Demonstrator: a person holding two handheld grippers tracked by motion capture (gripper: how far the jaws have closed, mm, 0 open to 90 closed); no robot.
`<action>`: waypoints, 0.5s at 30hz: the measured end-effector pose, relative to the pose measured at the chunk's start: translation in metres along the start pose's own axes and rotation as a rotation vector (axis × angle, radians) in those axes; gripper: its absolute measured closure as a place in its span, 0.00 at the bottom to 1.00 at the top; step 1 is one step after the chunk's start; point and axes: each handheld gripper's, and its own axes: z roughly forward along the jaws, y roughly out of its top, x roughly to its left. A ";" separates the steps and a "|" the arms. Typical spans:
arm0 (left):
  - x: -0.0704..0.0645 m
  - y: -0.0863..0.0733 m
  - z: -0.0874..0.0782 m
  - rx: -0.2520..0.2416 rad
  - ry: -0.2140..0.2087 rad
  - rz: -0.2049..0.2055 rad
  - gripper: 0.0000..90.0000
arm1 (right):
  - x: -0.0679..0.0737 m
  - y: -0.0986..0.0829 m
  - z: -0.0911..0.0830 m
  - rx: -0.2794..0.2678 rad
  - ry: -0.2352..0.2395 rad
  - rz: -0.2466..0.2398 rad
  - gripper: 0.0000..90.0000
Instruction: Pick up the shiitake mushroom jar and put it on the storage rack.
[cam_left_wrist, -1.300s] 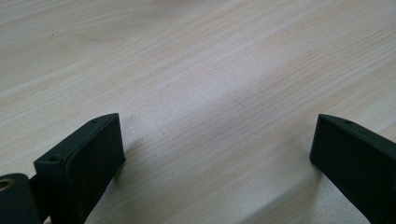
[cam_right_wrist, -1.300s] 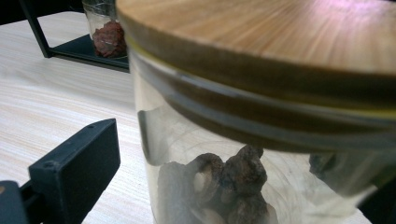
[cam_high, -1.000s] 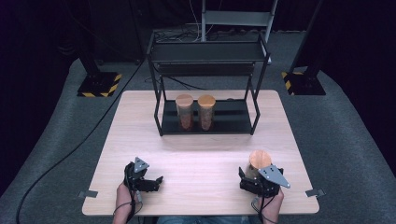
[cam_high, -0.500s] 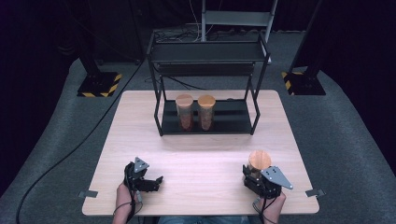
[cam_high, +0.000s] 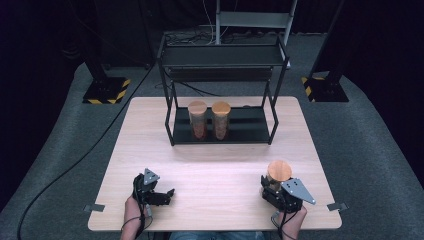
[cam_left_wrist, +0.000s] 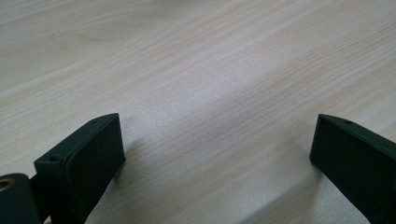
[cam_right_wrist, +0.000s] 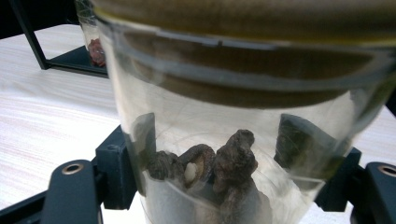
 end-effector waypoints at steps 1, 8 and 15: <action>0.000 0.000 0.000 0.000 0.000 0.000 0.02 | 0.000 0.001 -0.001 -0.002 -0.002 -0.001 0.28; 0.000 0.000 0.000 0.000 0.000 0.000 0.02 | 0.001 0.006 -0.003 -0.009 -0.005 -0.017 0.28; 0.000 0.000 0.000 0.000 0.000 0.000 0.02 | 0.001 0.012 -0.003 -0.014 -0.005 -0.025 0.28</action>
